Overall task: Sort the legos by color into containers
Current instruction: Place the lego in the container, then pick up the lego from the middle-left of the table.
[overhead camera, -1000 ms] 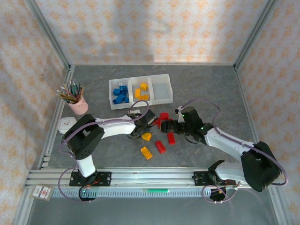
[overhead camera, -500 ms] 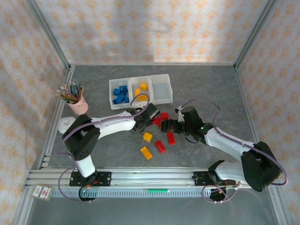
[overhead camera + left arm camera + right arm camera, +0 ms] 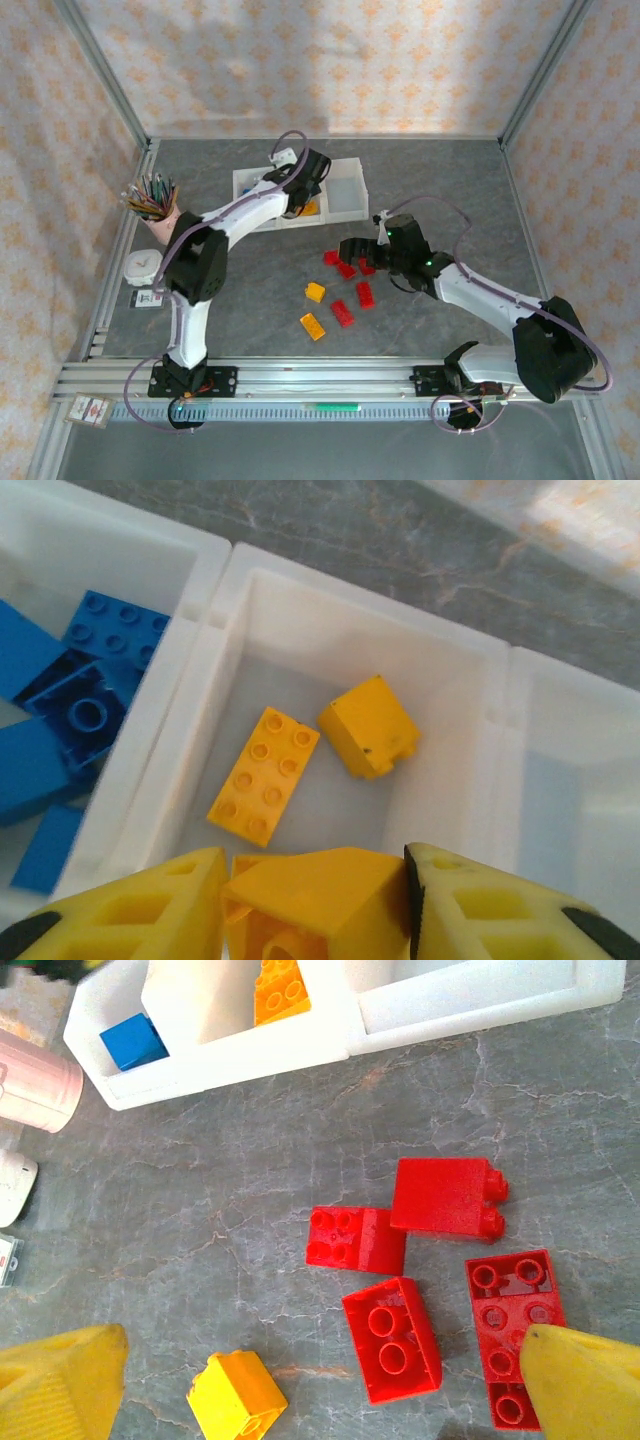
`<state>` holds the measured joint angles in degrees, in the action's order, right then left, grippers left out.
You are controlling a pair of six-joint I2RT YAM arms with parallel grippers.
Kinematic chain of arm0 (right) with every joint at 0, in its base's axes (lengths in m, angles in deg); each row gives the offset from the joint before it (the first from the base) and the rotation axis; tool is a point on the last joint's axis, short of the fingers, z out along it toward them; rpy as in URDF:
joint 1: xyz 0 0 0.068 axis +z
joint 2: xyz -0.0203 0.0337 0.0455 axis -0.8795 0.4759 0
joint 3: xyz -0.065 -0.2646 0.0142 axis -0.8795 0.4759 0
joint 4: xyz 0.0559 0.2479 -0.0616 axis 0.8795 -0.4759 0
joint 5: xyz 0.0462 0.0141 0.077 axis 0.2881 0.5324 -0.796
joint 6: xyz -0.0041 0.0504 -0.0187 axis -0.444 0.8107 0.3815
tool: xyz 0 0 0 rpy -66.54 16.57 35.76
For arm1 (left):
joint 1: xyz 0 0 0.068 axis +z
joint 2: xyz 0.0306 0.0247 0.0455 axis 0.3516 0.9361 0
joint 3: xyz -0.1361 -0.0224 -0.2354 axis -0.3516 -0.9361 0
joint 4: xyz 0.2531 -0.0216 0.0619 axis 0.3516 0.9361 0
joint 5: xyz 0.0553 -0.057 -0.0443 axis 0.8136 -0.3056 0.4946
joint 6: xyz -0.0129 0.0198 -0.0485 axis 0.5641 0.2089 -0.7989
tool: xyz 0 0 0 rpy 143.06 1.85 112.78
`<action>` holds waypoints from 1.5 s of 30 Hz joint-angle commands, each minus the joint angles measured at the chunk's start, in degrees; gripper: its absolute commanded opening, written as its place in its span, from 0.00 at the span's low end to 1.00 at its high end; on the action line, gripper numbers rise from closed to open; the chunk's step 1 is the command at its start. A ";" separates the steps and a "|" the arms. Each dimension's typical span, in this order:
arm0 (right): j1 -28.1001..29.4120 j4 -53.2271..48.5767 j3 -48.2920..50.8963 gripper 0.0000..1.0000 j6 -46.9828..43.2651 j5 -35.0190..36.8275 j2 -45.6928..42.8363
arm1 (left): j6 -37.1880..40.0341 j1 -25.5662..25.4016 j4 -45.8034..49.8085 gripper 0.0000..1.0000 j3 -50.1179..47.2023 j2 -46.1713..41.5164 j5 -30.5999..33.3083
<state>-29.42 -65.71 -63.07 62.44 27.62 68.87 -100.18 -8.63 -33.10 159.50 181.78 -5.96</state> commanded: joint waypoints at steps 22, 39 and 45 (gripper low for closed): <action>-0.52 -11.13 2.66 1.00 0.24 -0.74 -6.59 | 0.77 -20.97 4.18 0.73 -33.11 -30.33 -8.62; -2.05 -10.11 8.75 1.00 4.02 -0.41 -9.84 | 3.24 -24.72 1.28 0.83 -35.72 -17.96 -8.02; -2.10 -9.92 8.44 1.00 3.56 -0.48 -10.07 | 2.16 -23.37 -0.36 0.63 -37.66 -16.99 -8.23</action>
<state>-31.25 -76.29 -54.92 65.92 26.92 59.93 -97.78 -32.52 -32.61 122.78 164.60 -15.62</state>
